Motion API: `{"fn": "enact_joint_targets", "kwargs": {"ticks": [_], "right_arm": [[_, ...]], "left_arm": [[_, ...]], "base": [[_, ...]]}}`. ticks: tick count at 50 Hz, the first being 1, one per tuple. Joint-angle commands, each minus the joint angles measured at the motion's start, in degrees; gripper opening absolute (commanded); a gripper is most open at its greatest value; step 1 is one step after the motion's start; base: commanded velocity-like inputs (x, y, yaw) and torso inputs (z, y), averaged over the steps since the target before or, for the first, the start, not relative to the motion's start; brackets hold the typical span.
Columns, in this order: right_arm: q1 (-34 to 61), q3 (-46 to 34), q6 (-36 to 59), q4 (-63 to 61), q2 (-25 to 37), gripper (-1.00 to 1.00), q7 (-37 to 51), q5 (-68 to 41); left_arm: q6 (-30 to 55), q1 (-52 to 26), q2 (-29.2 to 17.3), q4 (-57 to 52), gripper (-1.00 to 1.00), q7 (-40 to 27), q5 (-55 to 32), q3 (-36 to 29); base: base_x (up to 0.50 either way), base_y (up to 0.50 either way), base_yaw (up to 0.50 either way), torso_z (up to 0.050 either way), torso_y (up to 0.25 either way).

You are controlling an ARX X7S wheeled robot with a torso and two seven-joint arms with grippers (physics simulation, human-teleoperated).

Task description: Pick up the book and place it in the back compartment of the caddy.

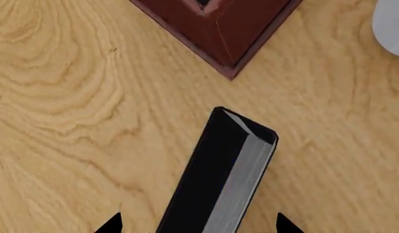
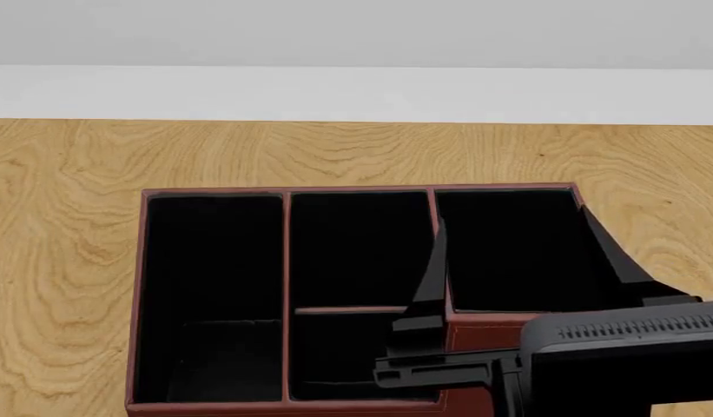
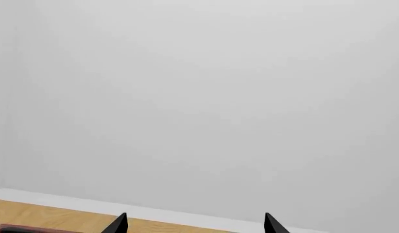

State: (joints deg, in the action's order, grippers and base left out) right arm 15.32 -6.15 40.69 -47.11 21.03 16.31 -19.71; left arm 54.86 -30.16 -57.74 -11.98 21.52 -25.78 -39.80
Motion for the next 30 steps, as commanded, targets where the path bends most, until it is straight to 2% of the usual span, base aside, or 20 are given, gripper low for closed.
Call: {"fn": "enact_joint_targets", "kwargs": {"ticks": [1,13,14,21,30], "right_arm": [[0.0,-0.1,0.1,-0.1,0.2,1.0,0.3,-0.2],[0.0,-0.3,0.1,-0.2,0.4,1.0,0.6,-0.4],[0.0,-0.3,0.1,-0.2,0.4,1.0,0.6,-0.4],[-0.1,-0.1,0.3,-0.6,0.6,1.0,0.8,-0.7],[0.0,-0.2,0.3,-0.5,0.7,1.0,1.0,-0.8]], "left_arm": [[-0.6,0.2,1.0,1.8,1.0,0.0,1.4,-1.5],[-1.7,0.4,3.1,5.1,1.0,0.0,3.2,-3.7],[-1.8,0.5,3.3,5.2,-1.0,0.0,3.3,-3.9],[-3.6,-0.2,4.8,6.3,-1.0,0.7,5.6,-6.3],[-5.9,0.5,4.4,3.1,-1.0,-1.7,5.8,-4.8]], "base": [[0.0,0.0,0.0,0.0,0.0],[0.0,0.0,0.0,0.0,0.0],[0.0,0.0,0.0,0.0,0.0],[0.0,0.0,0.0,0.0,0.0],[0.0,0.0,-0.01,0.0,0.0]]}}
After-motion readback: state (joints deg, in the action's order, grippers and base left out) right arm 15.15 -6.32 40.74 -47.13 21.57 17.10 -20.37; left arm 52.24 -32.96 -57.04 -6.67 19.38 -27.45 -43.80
